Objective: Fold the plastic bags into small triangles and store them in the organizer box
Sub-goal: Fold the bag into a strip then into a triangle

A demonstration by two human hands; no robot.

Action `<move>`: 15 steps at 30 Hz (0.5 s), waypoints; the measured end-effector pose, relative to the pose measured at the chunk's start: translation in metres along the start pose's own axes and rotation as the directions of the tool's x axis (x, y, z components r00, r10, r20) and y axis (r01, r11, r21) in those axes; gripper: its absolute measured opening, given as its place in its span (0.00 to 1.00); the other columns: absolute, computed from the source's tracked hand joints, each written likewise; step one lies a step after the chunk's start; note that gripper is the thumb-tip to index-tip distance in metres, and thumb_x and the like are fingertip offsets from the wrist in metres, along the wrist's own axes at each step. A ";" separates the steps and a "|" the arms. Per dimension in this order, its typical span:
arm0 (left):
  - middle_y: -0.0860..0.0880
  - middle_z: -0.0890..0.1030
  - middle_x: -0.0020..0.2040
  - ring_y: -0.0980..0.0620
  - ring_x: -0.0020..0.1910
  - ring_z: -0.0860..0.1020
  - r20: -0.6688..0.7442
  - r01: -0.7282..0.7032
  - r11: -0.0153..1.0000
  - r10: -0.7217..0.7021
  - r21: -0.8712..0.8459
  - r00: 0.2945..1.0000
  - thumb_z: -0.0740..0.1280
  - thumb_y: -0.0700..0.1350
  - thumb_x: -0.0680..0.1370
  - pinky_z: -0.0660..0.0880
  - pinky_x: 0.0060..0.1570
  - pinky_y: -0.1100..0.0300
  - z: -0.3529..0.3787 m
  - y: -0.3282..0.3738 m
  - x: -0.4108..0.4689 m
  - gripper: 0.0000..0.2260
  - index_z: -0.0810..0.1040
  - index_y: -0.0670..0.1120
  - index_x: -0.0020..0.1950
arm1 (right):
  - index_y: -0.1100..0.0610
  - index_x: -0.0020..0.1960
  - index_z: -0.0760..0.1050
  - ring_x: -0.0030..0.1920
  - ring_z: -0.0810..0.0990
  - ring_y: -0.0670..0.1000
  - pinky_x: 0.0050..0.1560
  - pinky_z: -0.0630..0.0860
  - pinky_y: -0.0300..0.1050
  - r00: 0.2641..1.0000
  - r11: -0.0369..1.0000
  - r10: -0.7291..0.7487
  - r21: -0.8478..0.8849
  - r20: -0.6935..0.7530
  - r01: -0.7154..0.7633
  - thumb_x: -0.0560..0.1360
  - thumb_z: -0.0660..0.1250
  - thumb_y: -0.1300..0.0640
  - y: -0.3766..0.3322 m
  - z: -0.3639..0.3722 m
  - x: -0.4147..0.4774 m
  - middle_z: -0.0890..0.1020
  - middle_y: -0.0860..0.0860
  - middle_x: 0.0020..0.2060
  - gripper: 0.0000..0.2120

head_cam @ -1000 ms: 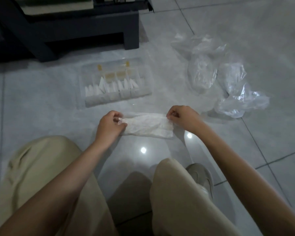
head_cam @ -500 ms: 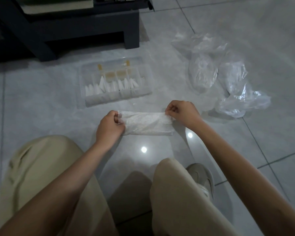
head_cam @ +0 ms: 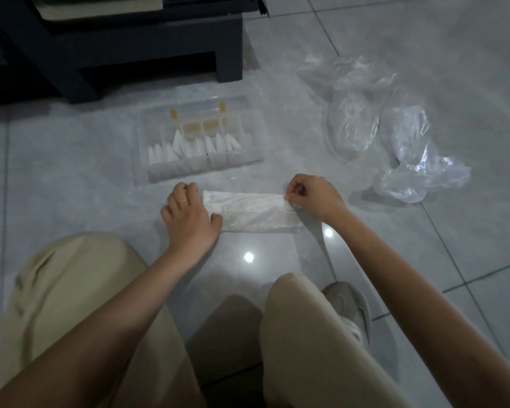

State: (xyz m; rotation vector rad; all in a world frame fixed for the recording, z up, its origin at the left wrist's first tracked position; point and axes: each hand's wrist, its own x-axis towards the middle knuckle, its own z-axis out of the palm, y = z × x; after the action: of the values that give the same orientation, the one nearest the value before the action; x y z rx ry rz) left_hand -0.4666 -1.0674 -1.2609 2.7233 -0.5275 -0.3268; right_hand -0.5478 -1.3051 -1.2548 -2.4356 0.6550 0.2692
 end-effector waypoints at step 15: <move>0.54 0.29 0.73 0.53 0.76 0.34 0.304 -0.505 0.788 0.414 0.353 0.858 0.27 0.59 0.72 0.20 0.62 0.49 0.027 -0.009 0.005 0.30 0.29 0.51 0.72 | 0.55 0.53 0.78 0.53 0.75 0.52 0.55 0.62 0.43 0.848 0.995 0.104 0.059 -0.519 -0.086 0.76 0.65 0.56 -0.005 0.014 -0.031 0.79 0.51 0.50 0.07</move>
State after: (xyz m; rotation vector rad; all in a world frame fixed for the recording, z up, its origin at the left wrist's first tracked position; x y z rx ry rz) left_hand -0.4666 -1.0696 -1.2895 2.8344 -1.4550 -0.4097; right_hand -0.5727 -1.2815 -1.2530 -2.4524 1.0027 -0.3862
